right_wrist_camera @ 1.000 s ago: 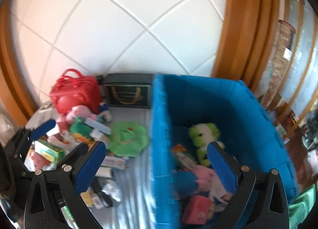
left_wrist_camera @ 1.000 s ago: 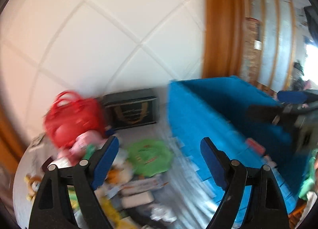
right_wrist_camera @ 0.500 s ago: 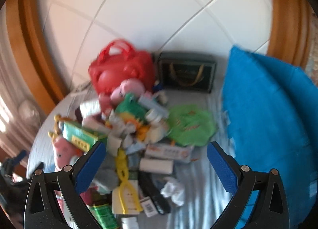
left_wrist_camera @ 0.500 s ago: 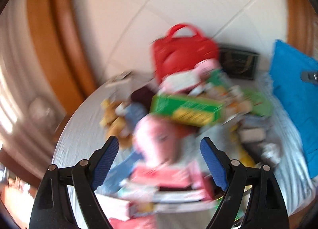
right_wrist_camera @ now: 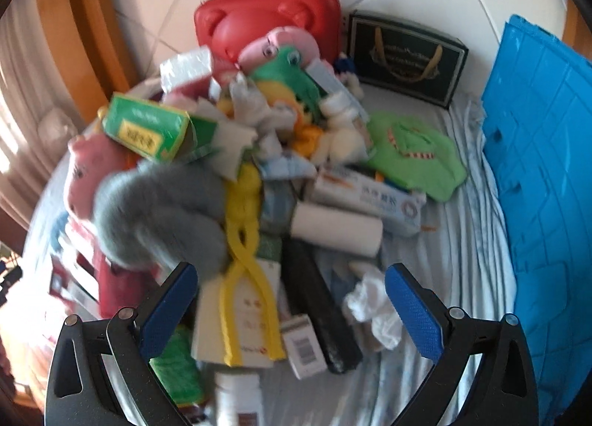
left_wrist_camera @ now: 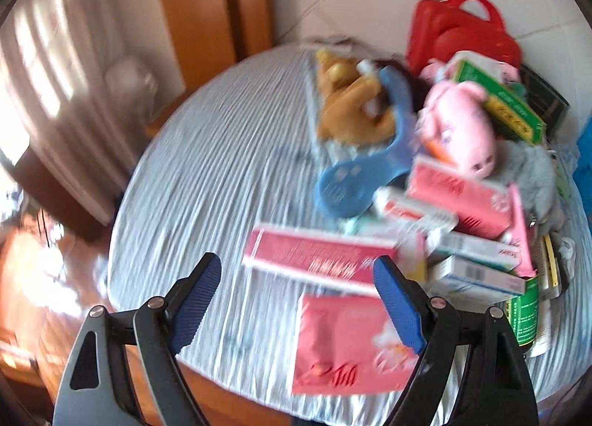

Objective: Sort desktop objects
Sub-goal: 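Grasp the red medicine box with the left tool while the right tool grasps the white cloth, then carry the red box and white cloth into the crate and release both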

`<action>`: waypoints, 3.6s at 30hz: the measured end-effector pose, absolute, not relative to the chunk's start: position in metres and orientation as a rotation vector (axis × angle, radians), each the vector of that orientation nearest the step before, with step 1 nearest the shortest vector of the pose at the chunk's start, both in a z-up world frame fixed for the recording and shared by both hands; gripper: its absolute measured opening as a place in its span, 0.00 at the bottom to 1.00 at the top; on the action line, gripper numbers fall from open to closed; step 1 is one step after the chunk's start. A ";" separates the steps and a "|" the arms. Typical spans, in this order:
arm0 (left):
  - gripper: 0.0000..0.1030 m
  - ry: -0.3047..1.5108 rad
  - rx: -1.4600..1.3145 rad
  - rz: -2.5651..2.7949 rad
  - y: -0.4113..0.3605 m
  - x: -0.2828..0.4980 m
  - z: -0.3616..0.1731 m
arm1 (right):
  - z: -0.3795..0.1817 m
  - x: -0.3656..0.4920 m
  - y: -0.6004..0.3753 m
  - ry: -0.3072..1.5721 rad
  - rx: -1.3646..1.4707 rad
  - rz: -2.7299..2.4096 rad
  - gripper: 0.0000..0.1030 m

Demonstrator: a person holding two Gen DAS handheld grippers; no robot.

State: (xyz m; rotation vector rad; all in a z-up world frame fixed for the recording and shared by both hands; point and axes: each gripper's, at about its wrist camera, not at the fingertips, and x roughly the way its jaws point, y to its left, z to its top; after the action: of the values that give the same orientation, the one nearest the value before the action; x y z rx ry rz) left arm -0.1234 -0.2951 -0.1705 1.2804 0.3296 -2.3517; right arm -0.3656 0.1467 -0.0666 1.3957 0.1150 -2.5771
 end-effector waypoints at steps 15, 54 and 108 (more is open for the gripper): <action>0.82 1.107 1.366 -1.962 -0.358 -0.164 -0.242 | -0.102 -0.363 0.225 -0.012 1.601 -2.633 1.00; 0.43 0.366 1.048 -2.426 -0.300 -0.154 -0.093 | -0.069 -0.352 0.252 -0.286 1.420 -2.681 0.21; 0.43 -0.332 1.093 -3.254 0.414 -0.213 0.016 | 0.055 -0.210 0.670 -0.156 1.149 -3.069 0.28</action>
State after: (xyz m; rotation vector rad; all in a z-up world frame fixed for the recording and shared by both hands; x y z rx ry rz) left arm -0.2131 0.4144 0.0164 1.0932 -0.3319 -3.2540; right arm -0.2104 0.6695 0.0545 1.1490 -0.1561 -3.0692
